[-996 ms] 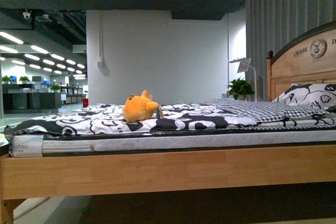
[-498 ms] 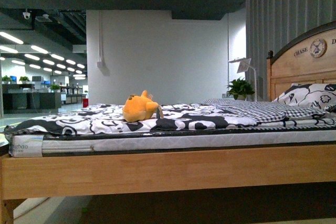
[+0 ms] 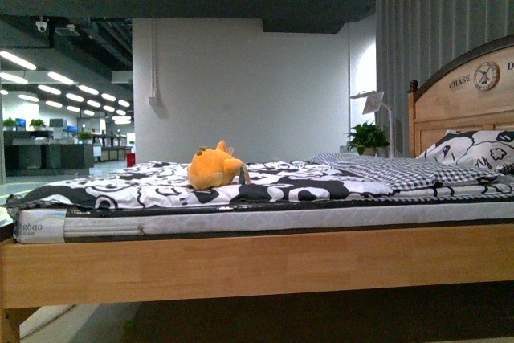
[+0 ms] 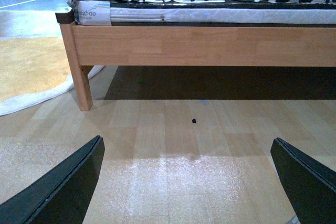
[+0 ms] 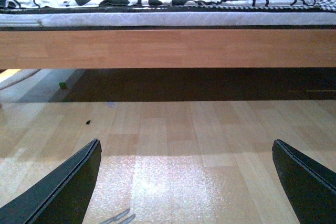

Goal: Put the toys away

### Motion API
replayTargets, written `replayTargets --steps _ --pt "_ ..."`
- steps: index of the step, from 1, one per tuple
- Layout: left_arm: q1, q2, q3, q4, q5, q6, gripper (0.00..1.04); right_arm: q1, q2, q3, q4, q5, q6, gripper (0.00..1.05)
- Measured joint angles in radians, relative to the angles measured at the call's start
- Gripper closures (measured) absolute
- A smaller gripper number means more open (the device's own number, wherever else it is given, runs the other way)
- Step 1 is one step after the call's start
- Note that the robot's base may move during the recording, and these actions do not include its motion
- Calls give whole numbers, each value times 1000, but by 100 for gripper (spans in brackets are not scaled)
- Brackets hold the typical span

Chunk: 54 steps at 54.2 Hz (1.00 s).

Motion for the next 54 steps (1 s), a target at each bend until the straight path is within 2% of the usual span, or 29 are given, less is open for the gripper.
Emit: replayTargets --steps 54 --pt "0 0 0 0 0 0 6 0 0 0 0 0 0 6"
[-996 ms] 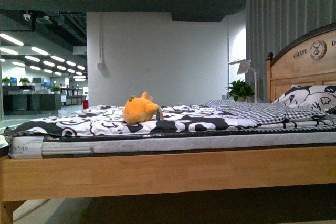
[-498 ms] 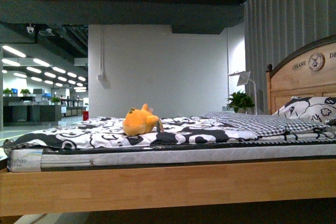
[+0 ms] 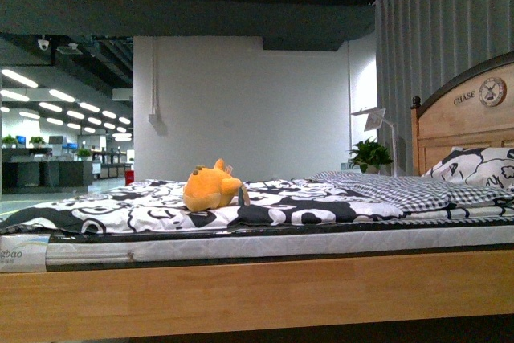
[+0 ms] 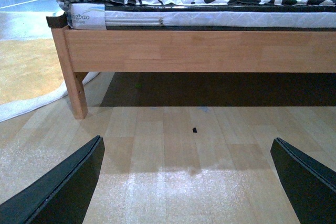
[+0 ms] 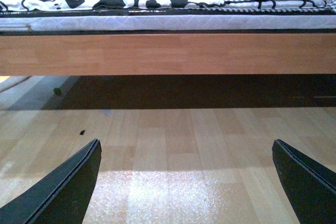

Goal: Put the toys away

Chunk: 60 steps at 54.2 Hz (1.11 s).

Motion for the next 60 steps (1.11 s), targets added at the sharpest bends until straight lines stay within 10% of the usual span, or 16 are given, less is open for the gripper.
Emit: replayTargets --steps 60 --pt "0 0 0 0 0 0 6 0 0 0 0 0 0 6"
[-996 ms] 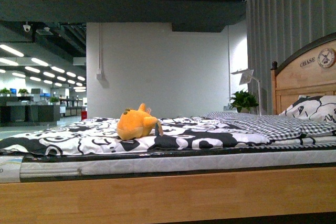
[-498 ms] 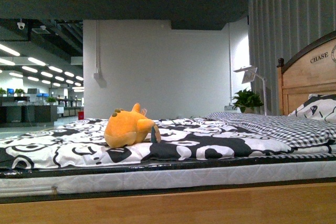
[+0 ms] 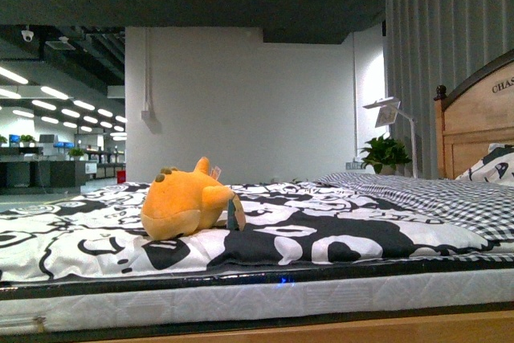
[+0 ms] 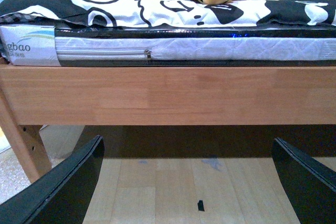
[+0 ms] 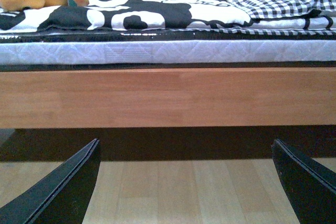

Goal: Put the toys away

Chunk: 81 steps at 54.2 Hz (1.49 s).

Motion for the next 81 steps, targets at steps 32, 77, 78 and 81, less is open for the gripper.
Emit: replayTargets --steps 32,77,78,81 --pt "0 0 0 0 0 0 6 0 0 0 0 0 0 6" --pt "0 0 0 0 0 0 6 0 0 0 0 0 0 6" --pt "0 0 0 0 0 0 6 0 0 0 0 0 0 6" --pt "0 0 0 0 0 0 6 0 0 0 0 0 0 6"
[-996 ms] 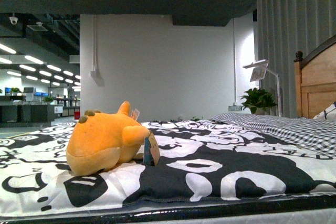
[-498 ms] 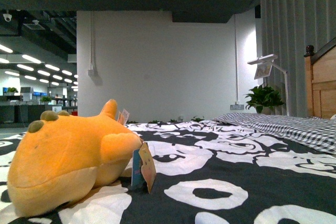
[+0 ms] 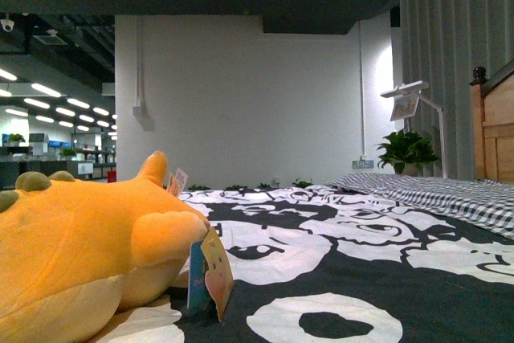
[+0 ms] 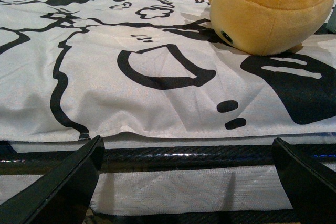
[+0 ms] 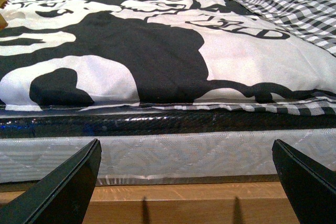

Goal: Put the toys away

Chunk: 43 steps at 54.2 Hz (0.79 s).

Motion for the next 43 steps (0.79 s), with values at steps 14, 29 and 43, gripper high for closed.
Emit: replayTargets --steps 14,29,43 --pt "0 0 0 0 0 0 6 0 0 0 0 0 0 6" --pt "0 0 0 0 2 0 6 0 0 0 0 4 0 6" --pt "0 -1 0 0 0 0 6 0 -1 0 0 3 0 6"
